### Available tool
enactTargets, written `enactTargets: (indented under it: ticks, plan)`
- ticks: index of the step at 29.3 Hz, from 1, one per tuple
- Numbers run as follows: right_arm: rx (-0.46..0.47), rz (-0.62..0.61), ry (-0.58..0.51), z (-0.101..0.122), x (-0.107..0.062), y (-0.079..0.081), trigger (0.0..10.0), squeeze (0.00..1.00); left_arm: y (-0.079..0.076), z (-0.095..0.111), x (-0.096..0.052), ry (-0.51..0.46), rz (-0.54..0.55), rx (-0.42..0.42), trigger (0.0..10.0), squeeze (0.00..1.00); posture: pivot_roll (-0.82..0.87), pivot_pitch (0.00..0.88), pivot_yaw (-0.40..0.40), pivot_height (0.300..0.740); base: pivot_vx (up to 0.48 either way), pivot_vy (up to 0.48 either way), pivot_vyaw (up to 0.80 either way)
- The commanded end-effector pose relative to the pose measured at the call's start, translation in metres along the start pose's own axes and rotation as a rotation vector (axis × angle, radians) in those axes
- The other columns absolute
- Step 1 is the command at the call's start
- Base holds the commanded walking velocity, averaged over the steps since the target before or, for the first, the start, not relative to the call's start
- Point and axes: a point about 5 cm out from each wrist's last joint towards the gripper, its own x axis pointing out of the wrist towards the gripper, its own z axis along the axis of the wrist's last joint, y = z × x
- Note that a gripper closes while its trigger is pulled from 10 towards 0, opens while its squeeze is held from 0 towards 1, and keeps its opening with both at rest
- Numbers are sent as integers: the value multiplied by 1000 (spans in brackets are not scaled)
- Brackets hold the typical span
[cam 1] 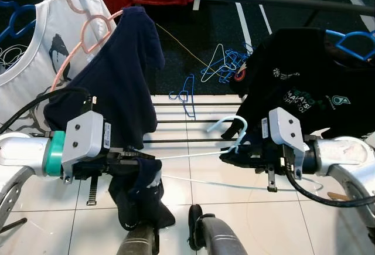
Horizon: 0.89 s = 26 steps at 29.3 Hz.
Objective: Hang hanger
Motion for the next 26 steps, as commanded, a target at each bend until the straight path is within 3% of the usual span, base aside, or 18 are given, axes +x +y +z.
enactTargets:
  ticks: [1,6,8,11,12,14,21,26]
  plan:
    - [-2,19,6,0,0,3,10000,0,-3,3,5,-27,-26,-4,10000,0,-51,153,-3,740,0,0,0]
    - [-2,19,36,-4,-4,4,10000,0,0,0,2,6,-28,9,10000,0,-59,155,3,740,0,0,0]
    - [9,12,85,-11,-13,5,10000,0,6,-14,-11,104,-10,5,10000,0,-61,158,8,740,0,0,0]
    - [11,4,115,-15,-18,5,10000,0,8,-21,-21,157,-6,-3,10000,0,-60,159,8,740,0,0,0]
    - [16,-15,155,-21,-24,5,10000,0,5,-28,-35,224,-20,-25,10000,0,-55,161,9,740,0,0,0]
    - [19,-20,162,-22,-27,5,10000,0,1,-29,-38,242,-40,-32,10000,0,-49,163,10,740,0,0,0]
    - [20,-24,167,-19,-33,4,10000,0,-4,-31,-37,252,-64,-43,10000,0,-51,162,10,740,0,0,0]
    - [-7,-4,110,-9,-23,3,10000,0,2,-22,-14,145,-63,-14,10000,0,-56,158,12,740,0,0,0]
